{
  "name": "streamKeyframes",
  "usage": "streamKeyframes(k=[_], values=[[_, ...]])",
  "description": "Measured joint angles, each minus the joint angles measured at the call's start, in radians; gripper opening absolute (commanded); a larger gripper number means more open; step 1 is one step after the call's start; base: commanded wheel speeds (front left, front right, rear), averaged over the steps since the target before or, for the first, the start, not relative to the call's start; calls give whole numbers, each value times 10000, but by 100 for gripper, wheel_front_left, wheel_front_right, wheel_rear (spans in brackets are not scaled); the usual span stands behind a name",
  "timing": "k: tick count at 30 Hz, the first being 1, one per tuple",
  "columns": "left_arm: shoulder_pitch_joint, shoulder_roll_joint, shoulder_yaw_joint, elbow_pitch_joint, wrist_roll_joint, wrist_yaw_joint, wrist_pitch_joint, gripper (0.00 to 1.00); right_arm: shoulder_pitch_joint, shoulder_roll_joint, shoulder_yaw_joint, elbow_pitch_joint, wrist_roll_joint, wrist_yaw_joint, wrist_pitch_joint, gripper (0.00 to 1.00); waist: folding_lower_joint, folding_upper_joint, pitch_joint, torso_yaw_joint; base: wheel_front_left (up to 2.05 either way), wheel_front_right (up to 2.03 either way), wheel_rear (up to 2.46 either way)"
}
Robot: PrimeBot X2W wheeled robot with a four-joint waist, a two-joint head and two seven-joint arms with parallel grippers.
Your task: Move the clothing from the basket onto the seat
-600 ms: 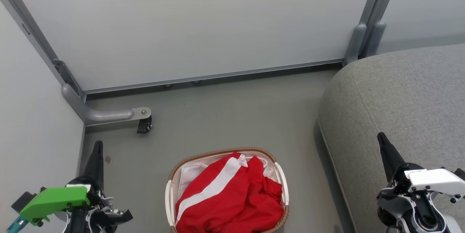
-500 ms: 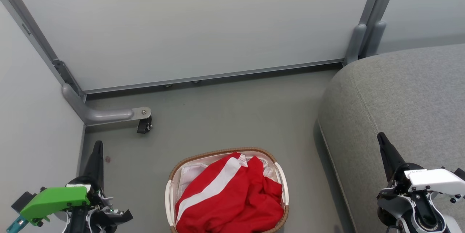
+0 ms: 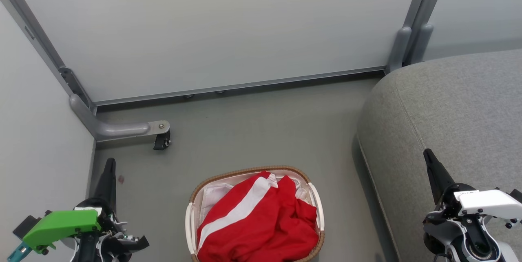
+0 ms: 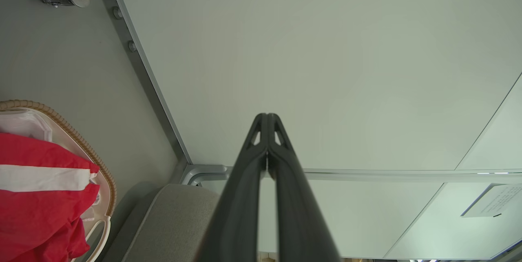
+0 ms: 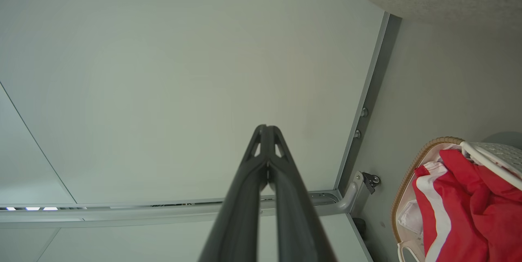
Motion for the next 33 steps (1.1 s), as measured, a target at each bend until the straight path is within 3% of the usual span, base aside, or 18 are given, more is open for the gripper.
streamKeyframes(k=[20, 21, 22, 23, 28, 33], values=[[11, -8, -4, 25, 2, 6, -2, 0, 3, 10, 2, 33, -2, 2, 0, 0, 0, 0, 0, 0, 0, 0, 0], [42, -25, -6, 117, 2, 13, -10, 100, 22, 35, 6, 113, -2, 0, 0, 100, 0, 0, 0, 0, 0, 0, 0], [116, -50, -13, 226, 2, 15, -10, 0, 62, 69, 13, 213, -2, 0, 0, 0, 0, 0, 1, 0, 0, 0, 0], [181, -65, -21, 303, 2, 17, -10, 100, 110, 92, 19, 288, -2, -2, 0, 100, 0, 0, 1, -1, 0, 0, 0], [355, -77, -59, 546, 100, 19, -184, 100, 255, 127, 144, 447, -104, -4, -136, 100, 0, 0, 6, 1, 0, 0, 0], [354, -12, -140, 604, 886, 19, -437, 100, 227, -13, 382, 443, -667, -4, -410, 100, 0, 0, 7, 5, 0, 0, 0]])
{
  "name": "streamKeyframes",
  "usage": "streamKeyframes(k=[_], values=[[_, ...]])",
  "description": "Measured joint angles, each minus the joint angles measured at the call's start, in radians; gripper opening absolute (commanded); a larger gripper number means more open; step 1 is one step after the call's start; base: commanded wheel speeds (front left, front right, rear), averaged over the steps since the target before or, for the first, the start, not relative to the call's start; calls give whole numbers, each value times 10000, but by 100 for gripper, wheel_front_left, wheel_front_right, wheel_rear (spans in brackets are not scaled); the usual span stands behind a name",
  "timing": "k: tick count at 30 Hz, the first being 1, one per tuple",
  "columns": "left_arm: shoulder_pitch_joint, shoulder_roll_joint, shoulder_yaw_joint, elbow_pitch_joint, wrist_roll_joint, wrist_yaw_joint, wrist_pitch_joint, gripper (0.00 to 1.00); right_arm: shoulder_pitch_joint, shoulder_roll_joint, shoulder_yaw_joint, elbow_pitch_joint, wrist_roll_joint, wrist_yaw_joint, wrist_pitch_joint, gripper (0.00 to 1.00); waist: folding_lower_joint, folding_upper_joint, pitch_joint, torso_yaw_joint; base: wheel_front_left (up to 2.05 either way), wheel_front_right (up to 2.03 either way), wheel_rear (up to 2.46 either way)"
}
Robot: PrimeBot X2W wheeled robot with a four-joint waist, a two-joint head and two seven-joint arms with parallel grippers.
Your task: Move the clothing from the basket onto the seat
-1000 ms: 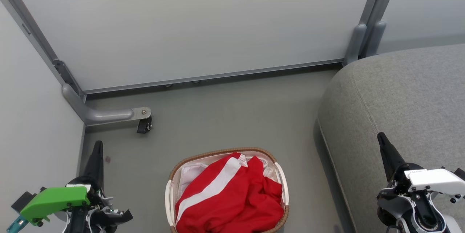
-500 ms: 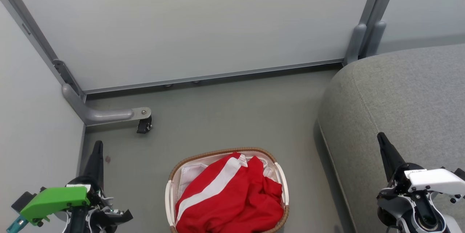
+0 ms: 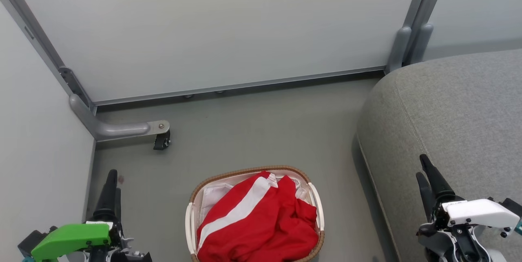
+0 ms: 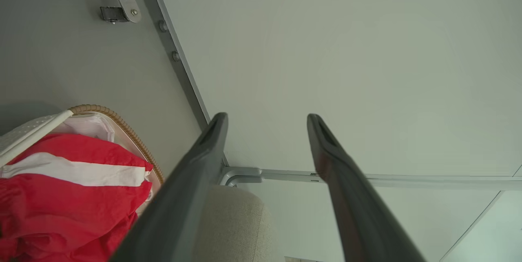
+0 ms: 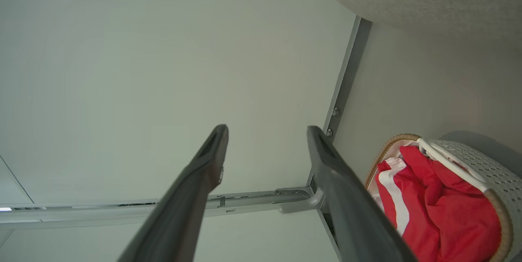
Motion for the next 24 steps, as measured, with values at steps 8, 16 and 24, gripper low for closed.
streamKeyframes(k=[8, 16, 24], values=[[-6, 123, -174, -10, 1791, 0, -366, 100, -133, -153, 184, -52, -1722, 0, -372, 100, 0, 0, 12, 24, 0, 0, 0], [-13, 211, -364, -21, 3607, -2, -706, 100, -358, -198, 472, -127, -3407, 0, -717, 100, 0, 0, 7, 55, 0, 0, 0], [-28, 286, -554, 86, 5175, 25, -997, 100, -513, -215, 679, -115, -4798, 0, -1016, 100, 0, 0, -10, 87, 0, 0, 0]])
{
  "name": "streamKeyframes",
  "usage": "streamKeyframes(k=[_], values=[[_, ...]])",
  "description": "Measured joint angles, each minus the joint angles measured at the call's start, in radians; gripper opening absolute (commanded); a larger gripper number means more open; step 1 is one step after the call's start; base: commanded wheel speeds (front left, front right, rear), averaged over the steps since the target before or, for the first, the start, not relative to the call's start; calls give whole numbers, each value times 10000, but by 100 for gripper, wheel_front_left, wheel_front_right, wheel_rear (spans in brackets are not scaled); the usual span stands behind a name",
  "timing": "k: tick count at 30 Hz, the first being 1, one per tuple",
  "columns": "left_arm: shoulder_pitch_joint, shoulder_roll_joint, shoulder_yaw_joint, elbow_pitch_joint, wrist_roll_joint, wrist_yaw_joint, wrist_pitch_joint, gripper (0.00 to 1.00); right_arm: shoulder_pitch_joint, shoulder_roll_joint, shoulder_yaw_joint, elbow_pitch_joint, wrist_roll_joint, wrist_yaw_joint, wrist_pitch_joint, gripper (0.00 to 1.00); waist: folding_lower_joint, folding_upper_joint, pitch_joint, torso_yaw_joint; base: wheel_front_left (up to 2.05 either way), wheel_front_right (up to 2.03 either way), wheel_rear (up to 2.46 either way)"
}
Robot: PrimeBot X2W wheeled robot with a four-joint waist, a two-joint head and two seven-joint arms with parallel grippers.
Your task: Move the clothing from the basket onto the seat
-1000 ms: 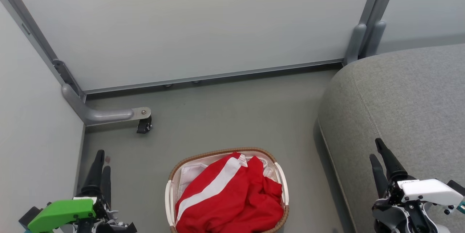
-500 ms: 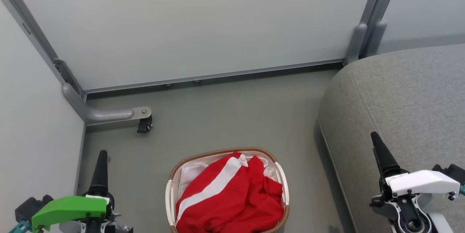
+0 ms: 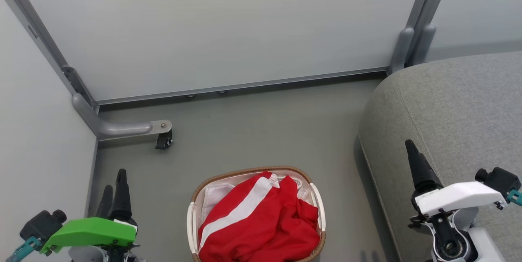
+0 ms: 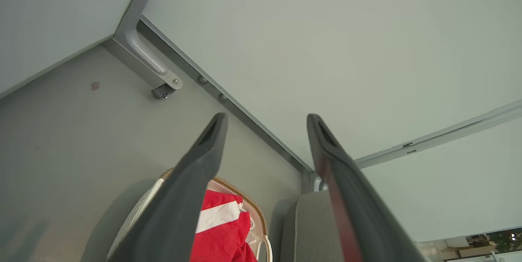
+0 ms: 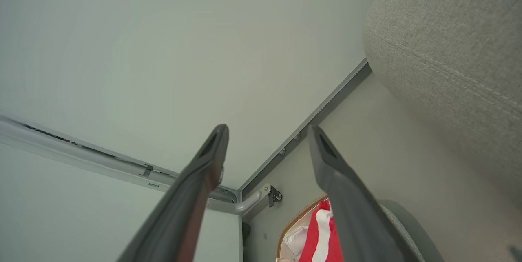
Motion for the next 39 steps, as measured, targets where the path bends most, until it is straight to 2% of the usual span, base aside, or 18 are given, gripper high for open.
streamKeyframes(k=[13, 21, 39], values=[[-10, 59, -445, 146, 2084, 19, -441, 100, -139, -21, 364, 261, -2104, 0, -443, 100, 0, 0, -33, 8, 0, 0, 0], [-16, 130, -765, 176, 3321, 188, -732, 100, -239, 8, 443, 316, -3405, 0, -729, 100, 0, 0, -32, -9, 0, 0, 0], [-81, 320, -1319, 184, 5298, 447, -1231, 100, -406, 79, 625, 309, -5676, 0, -1239, 100, 0, 0, -49, -41, 0, 0, 0]])
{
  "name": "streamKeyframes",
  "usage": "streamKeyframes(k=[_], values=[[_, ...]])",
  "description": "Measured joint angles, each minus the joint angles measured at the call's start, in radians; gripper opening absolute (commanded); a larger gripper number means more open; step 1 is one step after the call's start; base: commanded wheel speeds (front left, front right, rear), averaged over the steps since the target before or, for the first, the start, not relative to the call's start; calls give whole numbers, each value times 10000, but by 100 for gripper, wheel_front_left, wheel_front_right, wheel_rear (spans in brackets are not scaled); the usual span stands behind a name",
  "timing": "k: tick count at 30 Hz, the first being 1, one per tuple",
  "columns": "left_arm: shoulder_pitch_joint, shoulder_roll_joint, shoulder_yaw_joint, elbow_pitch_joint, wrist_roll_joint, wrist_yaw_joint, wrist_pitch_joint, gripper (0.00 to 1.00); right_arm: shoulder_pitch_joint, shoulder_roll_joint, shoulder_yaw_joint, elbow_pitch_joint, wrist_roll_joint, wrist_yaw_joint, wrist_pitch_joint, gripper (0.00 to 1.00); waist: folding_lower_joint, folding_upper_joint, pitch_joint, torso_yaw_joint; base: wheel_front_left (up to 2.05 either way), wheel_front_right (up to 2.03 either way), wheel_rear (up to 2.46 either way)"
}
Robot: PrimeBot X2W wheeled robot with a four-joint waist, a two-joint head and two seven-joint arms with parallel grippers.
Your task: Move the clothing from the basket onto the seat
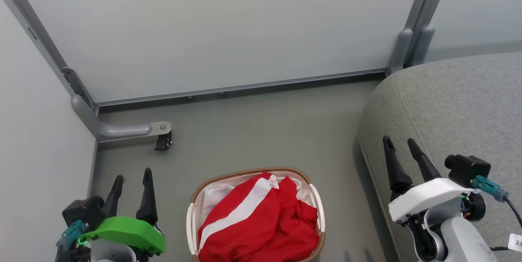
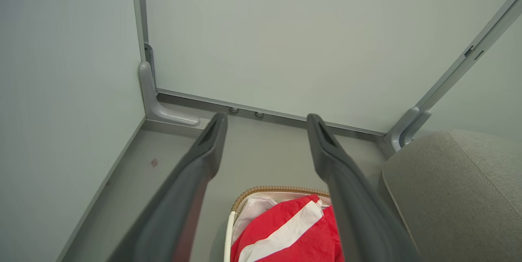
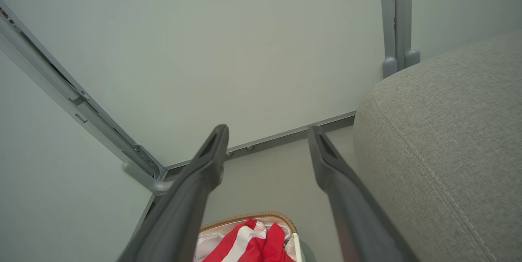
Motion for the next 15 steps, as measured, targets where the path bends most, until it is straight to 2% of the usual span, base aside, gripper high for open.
streamKeyframes(k=[15], values=[[271, -10, -13, 98, 1292, 84, -345, 100, 108, 79, -33, 313, -1413, 2, -347, 100, 0, 0, -191, -55, 0, 0, 0]])
